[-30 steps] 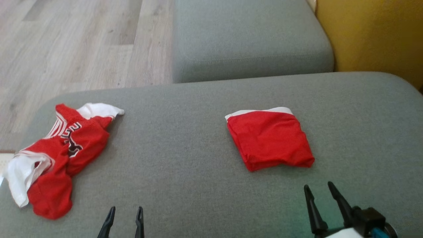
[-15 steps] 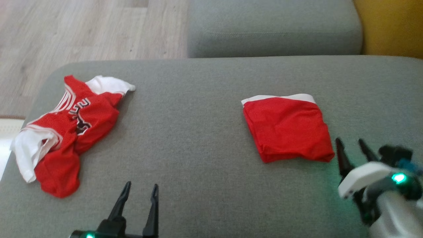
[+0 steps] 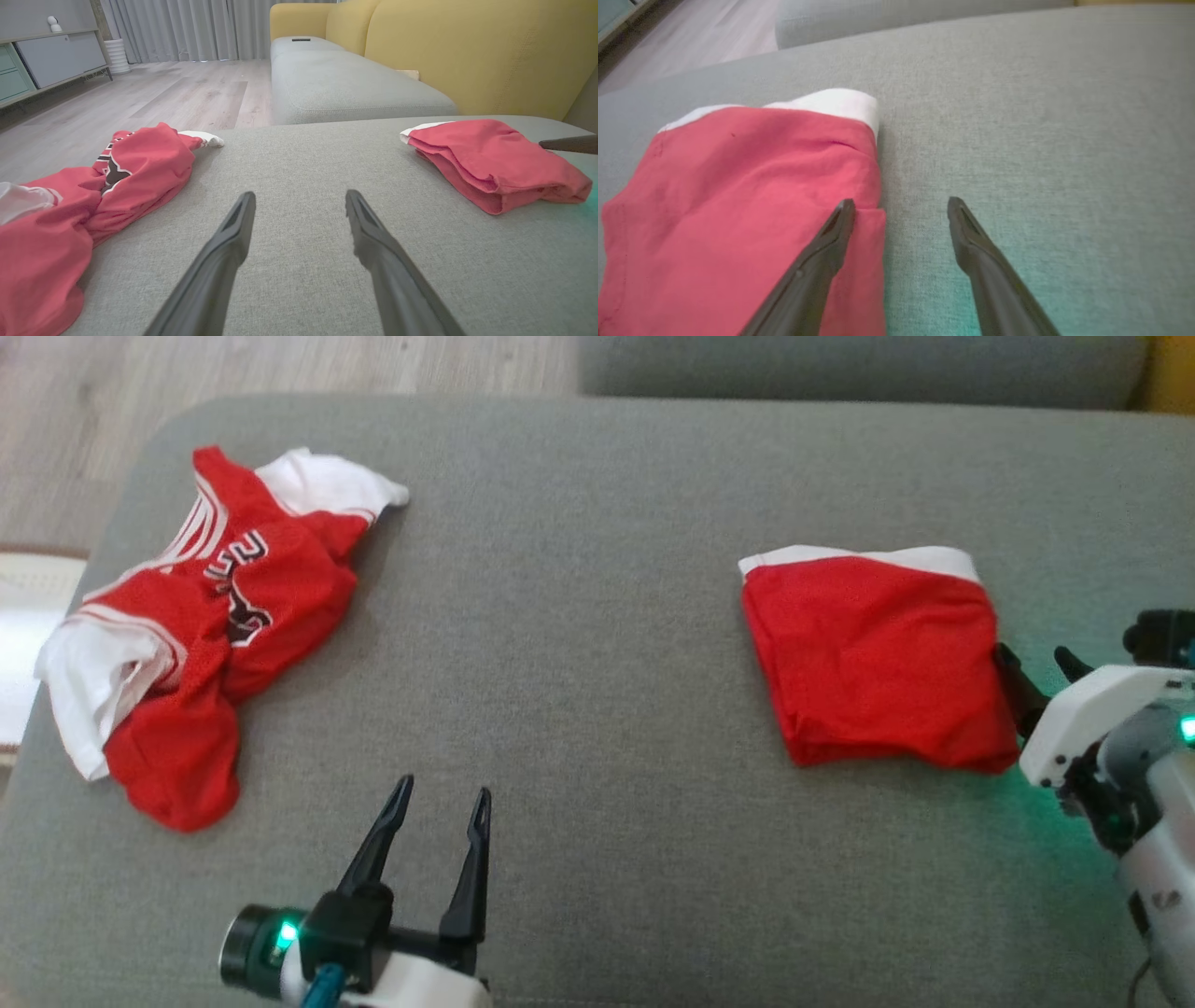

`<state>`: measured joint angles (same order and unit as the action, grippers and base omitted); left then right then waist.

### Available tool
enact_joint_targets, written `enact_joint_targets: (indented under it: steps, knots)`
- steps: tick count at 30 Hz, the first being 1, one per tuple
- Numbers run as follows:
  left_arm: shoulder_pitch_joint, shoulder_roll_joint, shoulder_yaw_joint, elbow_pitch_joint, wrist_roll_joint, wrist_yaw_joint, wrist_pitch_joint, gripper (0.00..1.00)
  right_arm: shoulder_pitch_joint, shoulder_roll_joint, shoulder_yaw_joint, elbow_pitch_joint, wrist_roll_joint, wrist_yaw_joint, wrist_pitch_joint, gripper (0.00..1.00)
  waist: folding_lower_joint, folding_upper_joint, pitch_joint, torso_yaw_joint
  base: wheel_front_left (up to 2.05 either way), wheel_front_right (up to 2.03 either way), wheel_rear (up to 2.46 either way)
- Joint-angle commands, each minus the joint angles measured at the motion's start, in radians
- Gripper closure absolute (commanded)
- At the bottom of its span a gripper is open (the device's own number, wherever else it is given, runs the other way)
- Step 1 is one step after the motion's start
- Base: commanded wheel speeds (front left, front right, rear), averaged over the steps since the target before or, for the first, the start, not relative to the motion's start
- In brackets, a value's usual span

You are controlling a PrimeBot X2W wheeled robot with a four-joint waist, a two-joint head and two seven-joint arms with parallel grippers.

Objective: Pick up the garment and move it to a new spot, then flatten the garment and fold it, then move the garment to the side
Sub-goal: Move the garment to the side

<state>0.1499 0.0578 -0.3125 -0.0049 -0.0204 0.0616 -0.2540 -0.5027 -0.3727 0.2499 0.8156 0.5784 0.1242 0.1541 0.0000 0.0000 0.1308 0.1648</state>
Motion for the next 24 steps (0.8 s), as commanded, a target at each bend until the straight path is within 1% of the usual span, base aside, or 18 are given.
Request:
enact_joint_targets:
  steps: [1,3,4,5,6,7,10,14,17,21,24]
  knots:
    - [-0.054,-0.008,0.019,-0.030,-0.005,0.002,-0.008,0.00,-0.038,-0.033,0.033,-0.009,0.023,0.007,0.016,0.00,0.0000,0.0000,0.034,0.017,0.00,0.00,0.00]
    - [-0.068,-0.008,0.010,-0.029,-0.006,0.003,-0.008,0.00,-0.048,-0.041,0.066,0.003,0.054,0.007,0.045,0.00,0.0000,0.0000,0.050,0.022,0.00,0.00,0.00]
    - [-0.074,-0.008,0.008,-0.029,-0.007,0.005,-0.008,0.00,-0.053,-0.042,0.080,0.007,0.072,0.007,0.059,0.30,0.0000,0.0000,0.057,0.022,0.00,0.00,0.00]
    - [-0.079,-0.008,0.006,-0.029,-0.008,0.007,-0.008,0.00,-0.057,-0.044,0.097,0.004,0.088,0.007,0.069,0.53,0.0000,0.0000,0.062,0.021,0.00,0.00,0.00]
    - [-0.083,-0.008,0.005,-0.028,-0.009,0.009,-0.008,0.00,-0.061,-0.047,0.113,0.000,0.103,0.007,0.074,0.83,0.0000,0.0000,0.068,0.018,0.00,0.00,0.00]
    - [-0.087,-0.008,0.003,-0.028,-0.010,0.011,-0.008,0.00,-0.066,-0.052,0.128,-0.004,0.117,0.007,0.076,1.00,0.0000,0.0000,0.074,0.015,0.00,0.00,0.00]
    - [-0.101,-0.008,-0.002,-0.029,-0.011,0.012,-0.008,0.00,-0.086,-0.077,0.163,-0.019,0.148,0.007,0.058,1.00,0.0000,0.0000,0.091,0.001,0.00,0.00,0.00]
    - [-0.126,-0.008,-0.013,-0.046,-0.012,0.018,-0.008,0.00,-0.139,-0.134,0.197,0.001,0.127,0.007,0.008,1.00,0.0000,0.0000,0.126,-0.031,0.00,0.00,0.00]
    - [-0.150,-0.008,-0.028,-0.059,-0.008,0.021,-0.008,0.00,-0.188,-0.176,0.212,0.025,0.105,0.007,-0.006,1.00,0.0000,0.0000,0.161,-0.064,0.00,0.00,0.00]
    - [-0.197,-0.008,-0.047,-0.085,0.000,0.025,-0.008,0.00,-0.259,-0.251,0.233,0.043,0.063,0.007,-0.003,1.00,0.0000,0.0000,0.226,-0.119,0.00,0.00,0.00]
    - [-0.247,-0.008,-0.063,-0.110,0.005,0.023,-0.008,0.00,-0.309,-0.315,0.226,0.059,0.029,0.007,-0.010,1.00,0.0000,0.0000,0.274,-0.151,0.00,0.00,0.00]
